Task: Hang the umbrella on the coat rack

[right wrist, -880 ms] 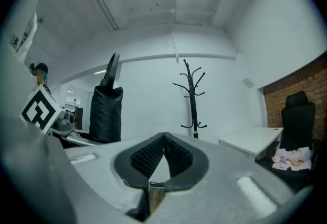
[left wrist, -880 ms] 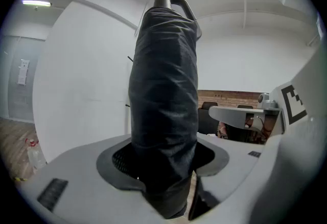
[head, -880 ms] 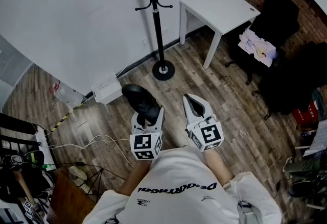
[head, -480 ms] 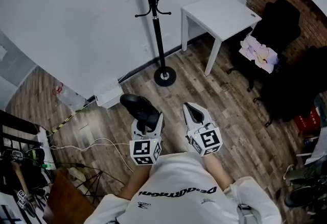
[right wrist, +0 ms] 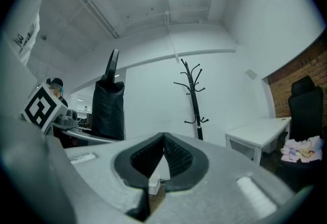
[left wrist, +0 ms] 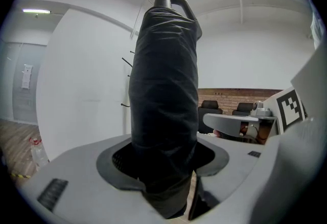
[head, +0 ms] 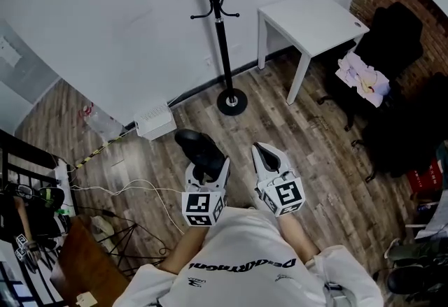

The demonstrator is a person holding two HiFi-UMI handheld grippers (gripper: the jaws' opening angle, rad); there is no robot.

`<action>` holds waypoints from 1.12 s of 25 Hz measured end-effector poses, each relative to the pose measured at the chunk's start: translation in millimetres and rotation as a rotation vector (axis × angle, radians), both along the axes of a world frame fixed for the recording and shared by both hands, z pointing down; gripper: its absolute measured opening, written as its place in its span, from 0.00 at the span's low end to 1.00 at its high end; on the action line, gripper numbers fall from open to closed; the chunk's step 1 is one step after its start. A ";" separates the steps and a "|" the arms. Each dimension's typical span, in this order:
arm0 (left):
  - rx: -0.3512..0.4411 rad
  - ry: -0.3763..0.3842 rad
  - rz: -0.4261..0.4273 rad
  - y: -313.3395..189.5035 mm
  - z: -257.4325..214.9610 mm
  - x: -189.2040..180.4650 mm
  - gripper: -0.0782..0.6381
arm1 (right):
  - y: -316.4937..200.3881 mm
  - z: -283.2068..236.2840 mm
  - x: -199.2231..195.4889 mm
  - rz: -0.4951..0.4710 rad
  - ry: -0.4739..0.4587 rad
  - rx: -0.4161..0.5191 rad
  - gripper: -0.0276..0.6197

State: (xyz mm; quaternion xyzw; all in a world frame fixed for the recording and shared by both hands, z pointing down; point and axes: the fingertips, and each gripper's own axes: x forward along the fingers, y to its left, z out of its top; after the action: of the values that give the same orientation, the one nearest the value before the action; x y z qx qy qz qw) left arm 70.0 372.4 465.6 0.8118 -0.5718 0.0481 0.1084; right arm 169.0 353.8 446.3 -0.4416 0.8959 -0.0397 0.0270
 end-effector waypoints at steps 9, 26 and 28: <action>-0.035 0.009 -0.010 -10.7 17.1 2.7 0.46 | -14.0 -5.1 13.9 0.040 -0.001 0.036 0.04; -0.042 0.029 0.065 -179.4 24.0 -51.8 0.46 | -181.3 -3.2 -60.9 0.056 0.039 0.018 0.04; -0.046 0.027 0.083 -208.9 20.7 -63.1 0.46 | -210.3 -8.3 -75.9 0.063 0.043 0.016 0.04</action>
State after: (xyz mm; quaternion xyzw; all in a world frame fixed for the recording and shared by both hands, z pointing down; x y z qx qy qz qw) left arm 6.9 163.6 486.3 0.8327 -0.5347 0.0547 0.1328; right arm 93.1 143.5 438.0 -0.4702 0.8822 -0.0224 0.0127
